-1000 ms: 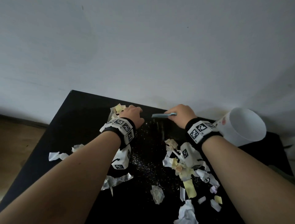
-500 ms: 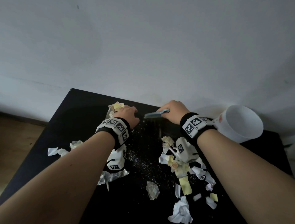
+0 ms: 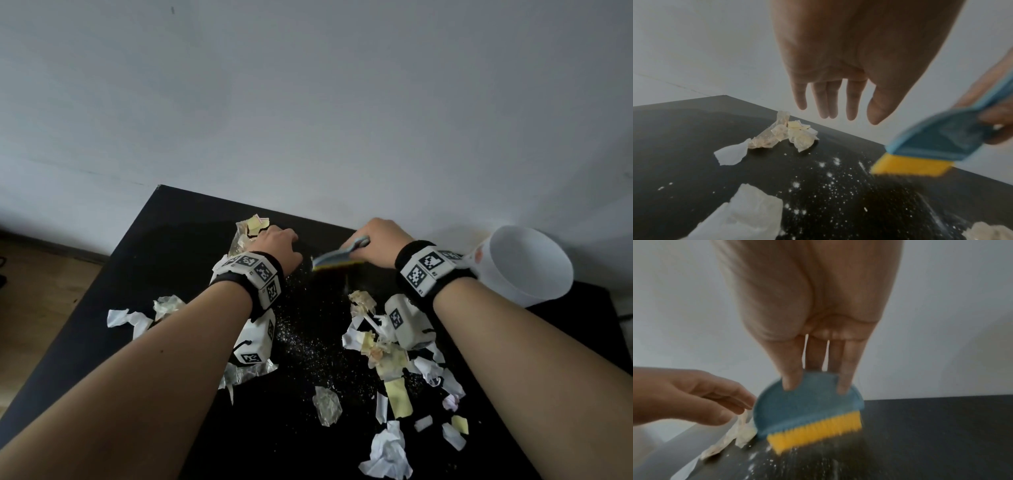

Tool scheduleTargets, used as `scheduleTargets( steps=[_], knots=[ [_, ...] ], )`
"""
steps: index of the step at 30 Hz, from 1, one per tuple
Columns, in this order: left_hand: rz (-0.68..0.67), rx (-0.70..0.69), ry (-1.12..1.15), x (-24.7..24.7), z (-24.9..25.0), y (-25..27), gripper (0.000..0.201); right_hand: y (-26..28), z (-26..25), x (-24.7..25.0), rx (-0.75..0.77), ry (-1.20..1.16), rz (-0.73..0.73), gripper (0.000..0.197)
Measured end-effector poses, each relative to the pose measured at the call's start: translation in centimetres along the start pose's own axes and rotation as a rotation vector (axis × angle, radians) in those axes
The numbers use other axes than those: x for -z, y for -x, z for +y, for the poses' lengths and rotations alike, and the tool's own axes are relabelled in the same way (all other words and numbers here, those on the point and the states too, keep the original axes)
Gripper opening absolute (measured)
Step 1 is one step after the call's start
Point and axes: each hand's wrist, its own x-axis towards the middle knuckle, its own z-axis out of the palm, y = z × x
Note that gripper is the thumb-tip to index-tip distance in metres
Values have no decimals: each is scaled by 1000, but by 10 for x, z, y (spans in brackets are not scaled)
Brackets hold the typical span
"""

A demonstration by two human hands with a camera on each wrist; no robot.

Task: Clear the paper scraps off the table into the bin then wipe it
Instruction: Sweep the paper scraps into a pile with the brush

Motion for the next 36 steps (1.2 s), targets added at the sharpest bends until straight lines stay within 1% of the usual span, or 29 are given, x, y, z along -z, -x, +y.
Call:
scheduleTargets(
  steps=[1,3,7,9,12,14,17,18,19,21,24,26,28,30,32,36],
  knots=[
    [4,-5,-4,0,2,1,46,-3,2,-2,8,4,56,21],
    [8,-18,-12,-1,5,3,46,-6,3,-11,0,36,77,24],
    [-8,-13,-34,-6,3,3,46,-8,8,-27,-67,97,-46,27],
    [-15,-4,-48,-7,4,3,46,-3,11,-26,-69,136,-101,25],
    [-18,-5,-68,-5,15,5,45,10,16,-16,-53,131,-167,23],
    [-12,-28,-55,-6,24,5,45,18,21,-8,-47,104,-132,23],
    [-33,-66,-21,-7,39,6,46,26,36,-1,-69,37,68,25],
    [-42,-72,-22,-8,42,6,46,29,40,-2,-84,43,104,26],
    [-43,-75,-27,-9,44,7,46,29,44,-5,-103,46,107,28],
    [-40,-76,-38,-11,45,8,46,31,47,-13,-145,49,38,31],
    [-47,-73,-45,-14,45,8,46,35,44,-18,-174,119,-78,33],
    [-45,-70,-37,-15,48,10,45,41,39,-14,-159,128,-130,31],
    [-31,-76,-27,-13,51,11,45,45,35,-5,-114,132,-146,30],
    [-12,-82,-24,-11,51,15,46,45,29,2,-77,123,-111,29],
    [-1,-77,-26,-8,45,17,44,41,23,6,-58,85,-31,29],
    [20,-32,-32,5,19,17,43,21,-3,5,-6,39,77,29]
  ],
)
